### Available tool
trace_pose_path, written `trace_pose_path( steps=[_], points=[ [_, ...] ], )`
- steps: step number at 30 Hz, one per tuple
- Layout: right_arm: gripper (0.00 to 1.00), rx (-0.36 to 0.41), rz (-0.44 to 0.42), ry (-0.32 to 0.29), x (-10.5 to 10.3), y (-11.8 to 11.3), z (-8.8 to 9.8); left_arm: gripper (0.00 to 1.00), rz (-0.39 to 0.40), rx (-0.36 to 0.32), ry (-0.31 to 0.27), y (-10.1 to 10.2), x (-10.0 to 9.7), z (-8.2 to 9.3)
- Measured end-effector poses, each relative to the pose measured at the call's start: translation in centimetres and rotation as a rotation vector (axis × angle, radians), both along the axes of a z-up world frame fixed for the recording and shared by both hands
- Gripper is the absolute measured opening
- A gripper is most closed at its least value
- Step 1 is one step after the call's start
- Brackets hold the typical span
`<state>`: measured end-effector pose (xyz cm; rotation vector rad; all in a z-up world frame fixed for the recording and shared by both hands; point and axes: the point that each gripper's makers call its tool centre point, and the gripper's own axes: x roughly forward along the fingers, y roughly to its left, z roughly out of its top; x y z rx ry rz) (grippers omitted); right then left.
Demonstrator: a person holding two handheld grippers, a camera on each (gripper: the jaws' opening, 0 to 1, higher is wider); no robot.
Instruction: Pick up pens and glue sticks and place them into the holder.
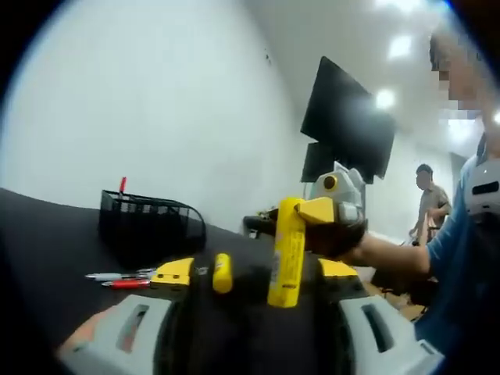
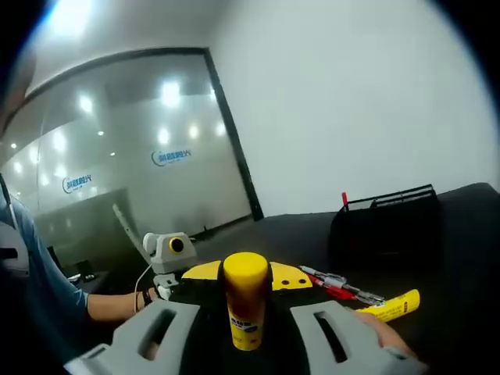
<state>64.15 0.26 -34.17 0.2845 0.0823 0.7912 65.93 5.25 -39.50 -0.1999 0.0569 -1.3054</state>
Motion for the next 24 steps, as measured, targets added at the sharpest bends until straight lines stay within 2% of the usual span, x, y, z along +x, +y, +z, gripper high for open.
trace_pose_path(
  steps=[2,12,16,21,24],
  points=[
    [0.18,-0.01,-0.009,-0.011,-0.3,-0.4,0.4,0.69,0.027,0.025,-0.012,0.6,0.4,-0.5],
    [0.18,-0.047,-0.049,-0.036,-1.0,-2.0,1.4,0.83,0.084,0.019,-0.017,2.2,1.5,-1.0],
    [0.18,-0.061,-0.063,-0.041,-0.9,-2.5,1.7,0.91,0.107,0.044,-0.019,2.8,1.9,-1.9],
    [0.18,-0.075,-0.081,-0.045,-0.5,-3.0,2.1,0.93,0.121,0.053,0.004,3.4,2.2,-3.3],
    [0.18,-0.096,-0.09,-0.048,0.0,-3.1,2.2,0.93,0.115,0.036,0.005,3.5,2.1,-3.0]
  ],
)
